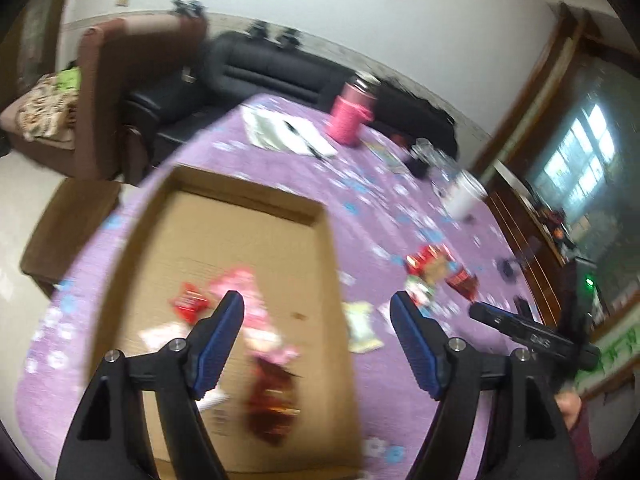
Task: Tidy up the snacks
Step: 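Drop the red candy from the left tool and the pink wrapper from the right tool into the tray, then grasp the green-wrapped candy with the left tool while the right tool grasps the white-red packet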
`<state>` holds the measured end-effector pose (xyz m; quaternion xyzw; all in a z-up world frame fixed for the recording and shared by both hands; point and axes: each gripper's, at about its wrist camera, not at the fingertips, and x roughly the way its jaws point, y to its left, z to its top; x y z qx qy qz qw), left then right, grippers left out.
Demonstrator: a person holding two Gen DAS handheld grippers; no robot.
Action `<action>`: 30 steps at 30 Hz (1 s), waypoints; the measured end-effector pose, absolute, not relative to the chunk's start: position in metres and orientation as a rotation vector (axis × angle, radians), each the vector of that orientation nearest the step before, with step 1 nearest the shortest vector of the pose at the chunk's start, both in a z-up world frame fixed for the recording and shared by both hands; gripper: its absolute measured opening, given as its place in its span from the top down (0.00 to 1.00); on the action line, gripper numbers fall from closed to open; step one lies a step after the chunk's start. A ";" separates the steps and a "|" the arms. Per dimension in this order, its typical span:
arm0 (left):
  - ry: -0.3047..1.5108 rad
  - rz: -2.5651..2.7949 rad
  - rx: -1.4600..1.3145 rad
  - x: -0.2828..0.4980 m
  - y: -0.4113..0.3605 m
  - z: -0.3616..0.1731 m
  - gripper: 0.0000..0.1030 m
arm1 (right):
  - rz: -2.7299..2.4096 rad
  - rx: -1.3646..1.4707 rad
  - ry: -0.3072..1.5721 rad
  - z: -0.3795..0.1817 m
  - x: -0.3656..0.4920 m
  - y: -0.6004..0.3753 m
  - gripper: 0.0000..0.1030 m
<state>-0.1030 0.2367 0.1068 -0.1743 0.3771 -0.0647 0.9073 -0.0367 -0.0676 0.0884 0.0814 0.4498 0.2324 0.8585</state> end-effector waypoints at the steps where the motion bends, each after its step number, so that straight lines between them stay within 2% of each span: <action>1: 0.793 -0.153 -0.346 -0.099 0.224 0.104 0.27 | 0.469 0.196 0.960 0.082 -0.036 -0.079 0.43; 5: 0.815 -0.208 -0.328 -0.093 0.191 0.099 0.27 | 0.446 0.248 1.000 0.063 -0.035 -0.097 0.43; 13: 0.842 -0.239 -0.286 -0.104 0.165 0.091 0.27 | 0.411 0.285 1.059 0.043 0.000 -0.055 0.41; 21: 0.826 -0.221 -0.287 -0.121 0.178 0.091 0.27 | 0.255 0.111 1.085 0.030 0.023 -0.003 0.39; 23: 0.829 -0.223 -0.286 -0.122 0.180 0.090 0.27 | 0.245 0.039 1.065 0.030 0.019 0.002 0.45; 30: 0.863 -0.303 -0.244 -0.119 0.153 0.080 0.27 | 0.272 -0.009 1.057 0.030 -0.003 -0.034 0.47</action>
